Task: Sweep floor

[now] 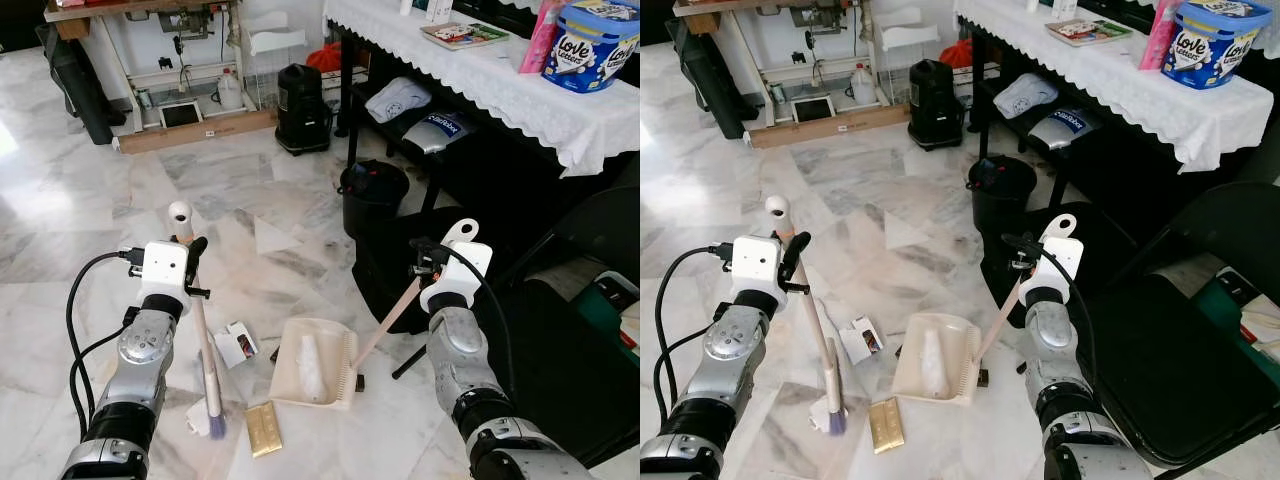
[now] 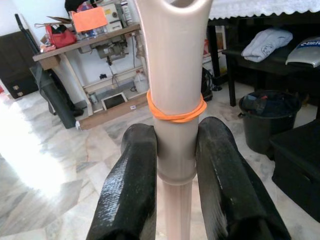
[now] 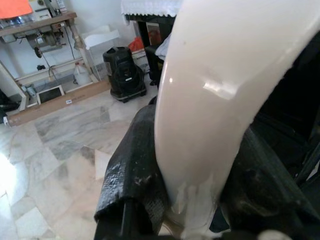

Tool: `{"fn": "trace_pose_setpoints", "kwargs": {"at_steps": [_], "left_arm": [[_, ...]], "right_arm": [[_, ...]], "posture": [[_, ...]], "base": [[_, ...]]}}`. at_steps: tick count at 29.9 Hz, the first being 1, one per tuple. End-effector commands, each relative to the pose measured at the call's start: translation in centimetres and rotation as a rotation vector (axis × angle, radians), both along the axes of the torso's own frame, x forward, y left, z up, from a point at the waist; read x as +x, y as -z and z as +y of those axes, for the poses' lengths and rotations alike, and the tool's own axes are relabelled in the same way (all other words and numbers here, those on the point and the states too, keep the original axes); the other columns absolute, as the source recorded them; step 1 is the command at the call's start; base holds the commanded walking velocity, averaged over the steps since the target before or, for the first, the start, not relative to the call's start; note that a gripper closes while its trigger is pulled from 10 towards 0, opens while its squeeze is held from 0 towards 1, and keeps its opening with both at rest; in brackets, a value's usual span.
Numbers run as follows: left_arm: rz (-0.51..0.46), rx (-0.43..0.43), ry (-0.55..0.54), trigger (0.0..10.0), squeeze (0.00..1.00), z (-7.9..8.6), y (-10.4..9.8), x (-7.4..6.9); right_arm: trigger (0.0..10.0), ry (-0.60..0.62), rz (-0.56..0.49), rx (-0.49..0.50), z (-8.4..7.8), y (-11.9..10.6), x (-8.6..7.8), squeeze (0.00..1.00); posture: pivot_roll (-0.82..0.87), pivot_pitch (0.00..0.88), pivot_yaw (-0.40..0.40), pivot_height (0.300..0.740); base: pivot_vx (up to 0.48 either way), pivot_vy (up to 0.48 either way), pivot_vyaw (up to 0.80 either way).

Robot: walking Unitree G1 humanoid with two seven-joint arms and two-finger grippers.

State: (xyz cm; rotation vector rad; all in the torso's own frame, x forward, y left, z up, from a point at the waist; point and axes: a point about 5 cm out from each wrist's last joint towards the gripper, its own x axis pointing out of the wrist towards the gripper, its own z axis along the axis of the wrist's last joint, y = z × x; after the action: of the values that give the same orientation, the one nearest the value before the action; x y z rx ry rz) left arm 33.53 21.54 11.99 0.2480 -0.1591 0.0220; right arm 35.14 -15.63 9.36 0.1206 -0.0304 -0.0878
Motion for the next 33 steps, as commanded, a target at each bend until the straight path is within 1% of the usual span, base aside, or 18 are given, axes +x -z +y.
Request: {"fn": "trace_pose_setpoints", "kwargs": {"at_steps": [1,4,5,6,10,14,16,20,23,25,27,29,33], "left_arm": [[-0.062,-0.001,-0.02,10.0,0.0,0.6,-1.3,0.3],[-0.051,0.003,-0.004,10.0,0.0,0.4,-1.0,0.2],[-0.032,0.0,0.006,10.0,0.0,0.4,-0.6,0.0],[-0.027,0.002,0.01,10.0,0.0,0.5,-0.5,0.0],[-0.011,-0.01,0.008,10.0,0.0,0.8,-0.3,0.1],[-0.01,-0.019,0.003,10.0,0.0,0.9,-0.6,0.3],[-0.016,-0.016,0.01,10.0,0.0,0.9,-0.8,0.4],[-0.016,-0.019,0.012,10.0,0.0,0.9,-0.7,0.3],[-0.024,-0.019,0.015,10.0,0.0,0.9,-0.9,0.3],[-0.034,-0.019,0.014,10.0,0.0,0.8,-1.1,0.2],[-0.042,-0.018,0.012,10.0,0.0,0.8,-1.2,0.2],[-0.062,-0.021,-0.007,10.0,0.0,0.8,-1.4,-0.1],[-0.072,-0.019,-0.028,10.0,0.0,1.2,-1.2,-0.6]], "right_arm": [[10.0,0.002,-0.07,-0.002,0.0,-1.8,0.7,0.0],[10.0,0.009,-0.08,-0.011,-0.2,-1.8,0.6,0.0],[10.0,0.018,-0.084,-0.02,-0.4,-1.6,0.3,0.0],[10.0,0.023,-0.087,-0.023,-0.4,-1.6,0.2,0.0],[10.0,0.047,-0.096,-0.035,-0.6,-1.5,0.0,0.0],[10.0,0.059,-0.119,-0.036,-0.8,-2.0,0.0,0.0],[10.0,0.044,-0.152,-0.051,-0.6,-2.6,0.1,0.0],[10.0,0.047,-0.159,-0.054,-0.5,-2.8,0.0,0.0],[10.0,0.05,-0.169,-0.045,-0.4,-3.0,0.0,0.0],[10.0,0.047,-0.175,-0.044,-0.3,-3.2,0.0,0.0],[10.0,0.041,-0.173,-0.042,-0.3,-3.2,0.0,0.0],[10.0,0.022,-0.163,-0.051,-0.3,-3.0,-0.2,0.0],[10.0,0.005,-0.163,-0.068,-0.2,-3.1,-0.3,0.0]], "posture": [[-0.02,0.0,0.054,0.74],[-0.05,0.0,0.07,0.74],[-0.08,0.0,0.098,0.74],[-0.11,0.0,0.119,0.74],[-0.14,0.0,0.148,0.74],[-0.16,0.0,0.158,0.74],[-0.16,0.0,0.162,0.74],[-0.15,0.0,0.156,0.74],[-0.11,0.0,0.152,0.74],[-0.08,0.0,0.133,0.74],[-0.08,0.0,0.133,0.74],[-0.04,0.0,0.101,0.74],[-0.02,0.0,0.08,0.74]], "base": [[0.0,0.0,0.0],[0.0,0.0,0.0],[0.0,0.0,0.0],[0.0,0.0,0.0],[0.0,0.0,0.0],[0.0,0.0,0.0],[0.0,0.0,0.34],[0.0,0.0,0.74],[0.0,0.0,0.8],[0.0,0.0,0.8],[0.0,0.0,0.8],[0.0,0.0,0.8],[0.0,0.0,0.8]]}}
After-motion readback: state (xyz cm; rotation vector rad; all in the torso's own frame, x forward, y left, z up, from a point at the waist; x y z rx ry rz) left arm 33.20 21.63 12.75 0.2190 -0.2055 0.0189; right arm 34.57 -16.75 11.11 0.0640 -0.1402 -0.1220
